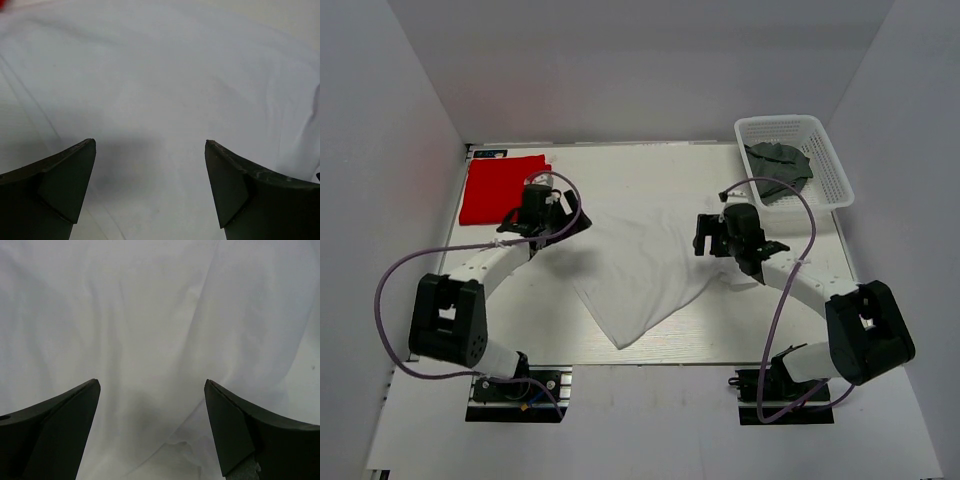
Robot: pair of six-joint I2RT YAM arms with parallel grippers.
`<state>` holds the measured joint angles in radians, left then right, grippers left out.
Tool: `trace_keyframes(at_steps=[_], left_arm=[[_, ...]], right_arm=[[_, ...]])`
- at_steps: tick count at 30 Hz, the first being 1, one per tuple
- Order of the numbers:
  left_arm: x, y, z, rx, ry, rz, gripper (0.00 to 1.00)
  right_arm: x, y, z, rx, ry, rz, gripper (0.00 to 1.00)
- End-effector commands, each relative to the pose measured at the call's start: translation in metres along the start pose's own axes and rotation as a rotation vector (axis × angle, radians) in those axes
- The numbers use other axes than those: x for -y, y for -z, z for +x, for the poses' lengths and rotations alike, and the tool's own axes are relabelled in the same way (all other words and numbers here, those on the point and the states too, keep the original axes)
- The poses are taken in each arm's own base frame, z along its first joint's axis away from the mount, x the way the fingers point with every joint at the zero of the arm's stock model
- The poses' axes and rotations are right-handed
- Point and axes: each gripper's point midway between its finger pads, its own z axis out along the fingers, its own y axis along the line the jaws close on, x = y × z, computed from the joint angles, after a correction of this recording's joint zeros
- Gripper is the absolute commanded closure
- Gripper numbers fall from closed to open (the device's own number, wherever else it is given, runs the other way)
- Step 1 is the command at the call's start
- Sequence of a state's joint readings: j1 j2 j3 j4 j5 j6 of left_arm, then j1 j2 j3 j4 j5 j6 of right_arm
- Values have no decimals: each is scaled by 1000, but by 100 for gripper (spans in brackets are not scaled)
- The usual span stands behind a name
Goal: Fold and stack the t-shirts
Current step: Flatten out the tshirt
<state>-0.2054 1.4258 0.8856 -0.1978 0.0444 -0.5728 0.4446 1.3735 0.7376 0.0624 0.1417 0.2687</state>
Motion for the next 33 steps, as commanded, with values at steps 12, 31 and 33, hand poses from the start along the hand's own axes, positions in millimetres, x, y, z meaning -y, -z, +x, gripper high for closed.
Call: trace_keyframes(at_steps=[12,31,33], left_arm=[[-7,-86,31,-181,-61,-126,0],[36,-85,-70,-46,-223,-159,0],[46,-27,-76,47,-167,-119,0]], right_arm=[[-2,-28,32,-95,-63,27,10],[10,4,-3,-46,-124,131,10],[14,15,1,-63,-138,149,10]])
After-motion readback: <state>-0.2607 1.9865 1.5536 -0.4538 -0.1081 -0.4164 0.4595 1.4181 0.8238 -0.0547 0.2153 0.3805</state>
